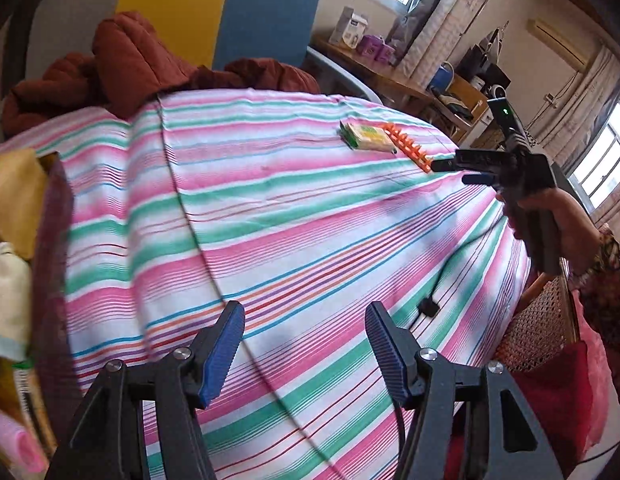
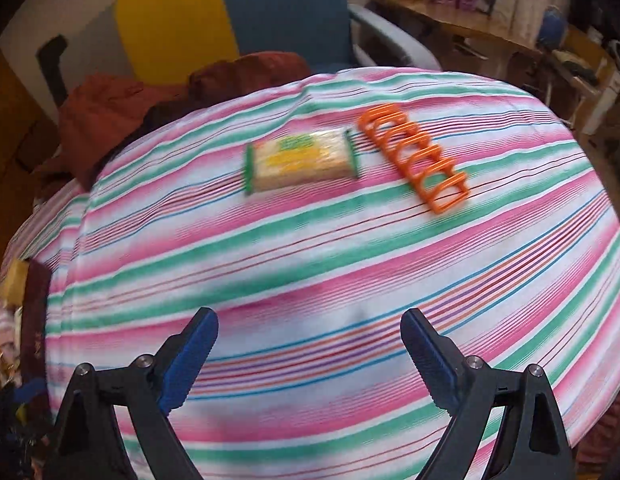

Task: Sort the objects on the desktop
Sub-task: 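Move both grippers back toward the cracker pack and orange rack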

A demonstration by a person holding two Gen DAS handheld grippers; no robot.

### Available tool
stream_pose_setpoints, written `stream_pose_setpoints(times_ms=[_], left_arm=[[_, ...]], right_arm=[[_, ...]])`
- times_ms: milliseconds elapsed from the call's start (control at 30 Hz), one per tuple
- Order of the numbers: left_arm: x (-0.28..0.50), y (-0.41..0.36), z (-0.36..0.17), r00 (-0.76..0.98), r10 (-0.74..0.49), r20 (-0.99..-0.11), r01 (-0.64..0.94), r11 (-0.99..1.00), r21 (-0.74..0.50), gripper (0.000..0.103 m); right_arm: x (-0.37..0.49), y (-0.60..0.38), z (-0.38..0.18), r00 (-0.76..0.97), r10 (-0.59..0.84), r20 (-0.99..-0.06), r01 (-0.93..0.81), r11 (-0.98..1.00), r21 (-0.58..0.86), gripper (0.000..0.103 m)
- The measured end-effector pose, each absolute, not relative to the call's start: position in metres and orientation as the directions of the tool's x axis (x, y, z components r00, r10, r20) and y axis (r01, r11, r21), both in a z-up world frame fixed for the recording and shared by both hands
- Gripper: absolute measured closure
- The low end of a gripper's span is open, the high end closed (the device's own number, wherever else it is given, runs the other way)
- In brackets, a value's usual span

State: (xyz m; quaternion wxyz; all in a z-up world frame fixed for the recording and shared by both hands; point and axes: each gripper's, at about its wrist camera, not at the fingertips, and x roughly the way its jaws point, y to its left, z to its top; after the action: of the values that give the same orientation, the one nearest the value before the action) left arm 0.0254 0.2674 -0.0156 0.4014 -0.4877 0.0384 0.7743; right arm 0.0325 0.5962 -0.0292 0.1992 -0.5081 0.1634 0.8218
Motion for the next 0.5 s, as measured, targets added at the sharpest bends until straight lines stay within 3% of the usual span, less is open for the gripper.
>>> stream_pose_setpoints(times_ms=[300, 500], left_arm=[[0.023, 0.293, -0.030, -0.140, 0.573, -0.808, -0.692, -0.640, -0.334, 0.035], [0.011, 0.301, -0.035, -0.133, 0.559, -0.819, -0.685, -0.649, -0.331, 0.035]], right_arm=[[-0.004, 0.684, -0.043, -0.424, 0.290, -0.858, -0.531, -0.847, -0.024, 0.010], [-0.032, 0.698, -0.061, -0.436, 0.278, -0.856, -0.489, -0.871, -0.035, 0.011]])
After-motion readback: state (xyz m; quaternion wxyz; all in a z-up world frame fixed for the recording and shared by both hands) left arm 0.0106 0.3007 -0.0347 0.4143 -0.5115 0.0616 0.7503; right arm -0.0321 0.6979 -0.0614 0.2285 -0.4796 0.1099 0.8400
